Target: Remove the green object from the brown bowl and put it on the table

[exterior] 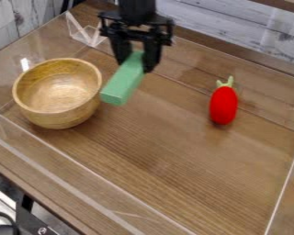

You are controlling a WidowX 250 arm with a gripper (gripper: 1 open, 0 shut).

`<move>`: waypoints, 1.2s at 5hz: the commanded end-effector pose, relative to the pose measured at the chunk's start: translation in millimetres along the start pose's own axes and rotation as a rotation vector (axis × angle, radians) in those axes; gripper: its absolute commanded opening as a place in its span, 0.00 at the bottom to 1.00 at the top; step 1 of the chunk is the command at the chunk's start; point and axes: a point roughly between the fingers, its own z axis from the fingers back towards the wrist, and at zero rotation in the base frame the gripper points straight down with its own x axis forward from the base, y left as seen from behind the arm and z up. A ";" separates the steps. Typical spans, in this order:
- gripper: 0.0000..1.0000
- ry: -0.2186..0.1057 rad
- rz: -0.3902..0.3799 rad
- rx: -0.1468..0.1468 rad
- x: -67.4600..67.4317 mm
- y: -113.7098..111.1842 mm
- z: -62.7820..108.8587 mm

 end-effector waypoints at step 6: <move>0.00 -0.065 -0.096 0.006 -7.6 -69.6 -46.8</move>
